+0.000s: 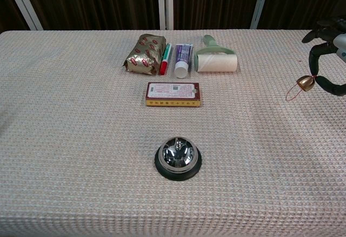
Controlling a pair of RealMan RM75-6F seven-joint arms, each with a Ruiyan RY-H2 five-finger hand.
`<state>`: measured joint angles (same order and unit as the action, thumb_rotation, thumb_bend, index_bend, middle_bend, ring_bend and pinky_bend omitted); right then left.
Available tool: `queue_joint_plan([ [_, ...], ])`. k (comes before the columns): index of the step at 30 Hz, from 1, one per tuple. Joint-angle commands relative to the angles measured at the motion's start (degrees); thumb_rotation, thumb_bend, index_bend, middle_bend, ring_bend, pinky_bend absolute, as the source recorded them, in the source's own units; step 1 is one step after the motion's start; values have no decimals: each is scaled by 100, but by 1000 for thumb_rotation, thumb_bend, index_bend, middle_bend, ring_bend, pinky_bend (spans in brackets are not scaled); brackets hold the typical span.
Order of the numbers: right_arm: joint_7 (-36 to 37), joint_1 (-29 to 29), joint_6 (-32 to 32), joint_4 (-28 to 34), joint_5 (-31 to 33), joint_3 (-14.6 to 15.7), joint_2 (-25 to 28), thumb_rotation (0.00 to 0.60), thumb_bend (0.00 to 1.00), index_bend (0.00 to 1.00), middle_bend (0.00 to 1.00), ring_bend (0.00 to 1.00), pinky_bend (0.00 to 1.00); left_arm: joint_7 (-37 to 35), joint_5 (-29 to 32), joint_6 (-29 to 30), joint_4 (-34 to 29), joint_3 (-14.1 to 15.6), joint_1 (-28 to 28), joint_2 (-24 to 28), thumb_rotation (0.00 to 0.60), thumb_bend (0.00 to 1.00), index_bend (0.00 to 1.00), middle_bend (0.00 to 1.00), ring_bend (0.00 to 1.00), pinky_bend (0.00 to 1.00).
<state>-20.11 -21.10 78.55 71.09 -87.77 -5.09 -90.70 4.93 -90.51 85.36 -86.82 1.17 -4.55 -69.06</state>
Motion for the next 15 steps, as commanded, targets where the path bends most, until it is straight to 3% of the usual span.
queue_joint_plan([
  [1, 22, 33, -178, 56, 121, -3, -3, 600, 460, 806, 167, 0, 0, -18, 12, -24, 18, -2, -7, -9, 600, 99, 84, 63, 36, 166],
  [15, 233, 72, -511, -205, 309, 128, -153, 600, 452, 818, 178, 0, 0, -74, 9, -49, 92, 15, -15, -45, 600, 99, 84, 63, 36, 166],
])
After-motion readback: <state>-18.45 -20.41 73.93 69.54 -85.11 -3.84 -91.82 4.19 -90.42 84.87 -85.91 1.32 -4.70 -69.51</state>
